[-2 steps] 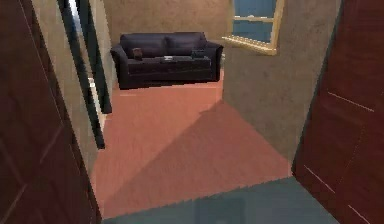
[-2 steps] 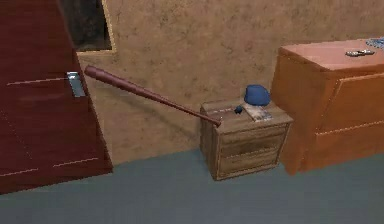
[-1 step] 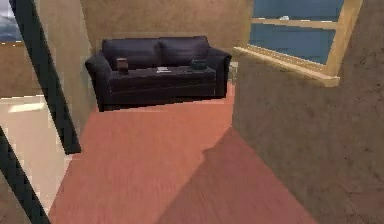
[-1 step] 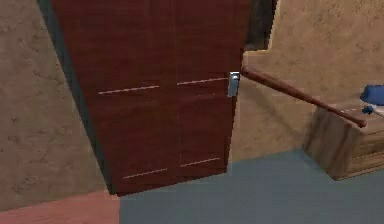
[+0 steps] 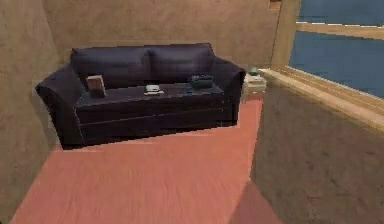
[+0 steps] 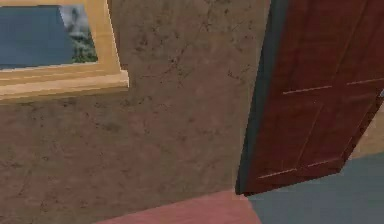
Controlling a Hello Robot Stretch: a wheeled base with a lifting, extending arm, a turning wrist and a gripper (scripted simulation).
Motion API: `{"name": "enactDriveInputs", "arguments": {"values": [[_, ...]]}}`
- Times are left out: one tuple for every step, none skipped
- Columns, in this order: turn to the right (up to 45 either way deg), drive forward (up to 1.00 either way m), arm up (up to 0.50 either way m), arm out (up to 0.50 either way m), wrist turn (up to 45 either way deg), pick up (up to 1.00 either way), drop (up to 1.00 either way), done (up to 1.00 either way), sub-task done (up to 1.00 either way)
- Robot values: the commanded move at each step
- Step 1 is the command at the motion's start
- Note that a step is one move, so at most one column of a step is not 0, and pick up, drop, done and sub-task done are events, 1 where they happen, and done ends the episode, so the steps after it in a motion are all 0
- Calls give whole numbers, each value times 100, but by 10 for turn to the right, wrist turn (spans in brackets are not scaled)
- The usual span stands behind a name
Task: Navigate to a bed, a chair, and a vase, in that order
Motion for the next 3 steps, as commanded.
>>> {"name": "enactDriveInputs", "arguments": {"values": [[0, 100, 0, 0, 0, 0, 0, 0, 0], [0, 65, 0, 0, 0, 0, 0, 0, 0], [450, 0, 0, 0, 0, 0, 0, 0, 0]]}}
